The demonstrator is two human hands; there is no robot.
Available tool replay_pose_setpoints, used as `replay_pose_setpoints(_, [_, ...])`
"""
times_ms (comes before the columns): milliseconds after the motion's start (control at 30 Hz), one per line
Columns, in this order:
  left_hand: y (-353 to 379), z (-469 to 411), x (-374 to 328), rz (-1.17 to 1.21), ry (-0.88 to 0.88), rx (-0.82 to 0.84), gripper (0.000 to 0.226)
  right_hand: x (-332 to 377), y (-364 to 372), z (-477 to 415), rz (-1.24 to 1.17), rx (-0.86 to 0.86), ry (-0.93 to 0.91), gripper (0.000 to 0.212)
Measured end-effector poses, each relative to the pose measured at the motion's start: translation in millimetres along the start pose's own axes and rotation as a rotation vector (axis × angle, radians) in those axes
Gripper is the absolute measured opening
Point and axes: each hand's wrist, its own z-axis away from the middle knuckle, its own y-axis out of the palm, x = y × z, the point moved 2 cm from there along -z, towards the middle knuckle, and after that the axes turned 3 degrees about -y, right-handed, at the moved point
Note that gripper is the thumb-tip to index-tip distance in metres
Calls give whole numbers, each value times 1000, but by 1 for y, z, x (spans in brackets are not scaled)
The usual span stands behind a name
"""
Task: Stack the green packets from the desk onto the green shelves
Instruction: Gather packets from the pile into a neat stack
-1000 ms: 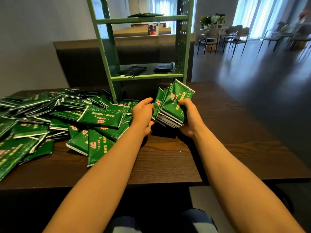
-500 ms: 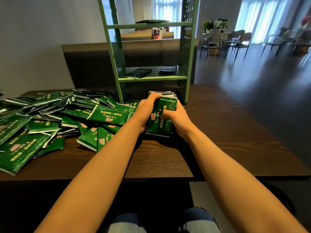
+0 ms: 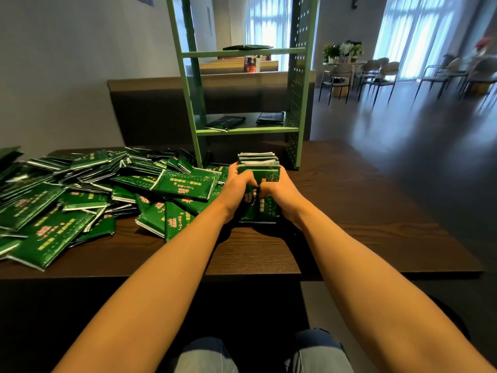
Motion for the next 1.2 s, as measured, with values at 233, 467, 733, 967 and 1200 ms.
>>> replay_pose_setpoints(233, [-17, 17, -8, -158, -45, -111, 57, 25, -10, 12, 245, 12, 3, 66])
replay_pose_setpoints(467, [-21, 14, -29, -934, 231, 84, 97, 52, -3, 7, 1078, 266, 51, 89])
replay_pose_setpoints(733, [-17, -2, -24, -1546, -21, 235, 87, 58, 3, 2, 1340, 488, 173, 80])
replay_pose_setpoints(967, [-4, -11, -34, -1706, -113, 220, 80, 63, 2, -9, 1443, 527, 179, 65])
replay_pose_setpoints(1200, [-7, -17, -23, -1643, -97, 227, 81, 52, 1, -16, 1481, 522, 200, 85])
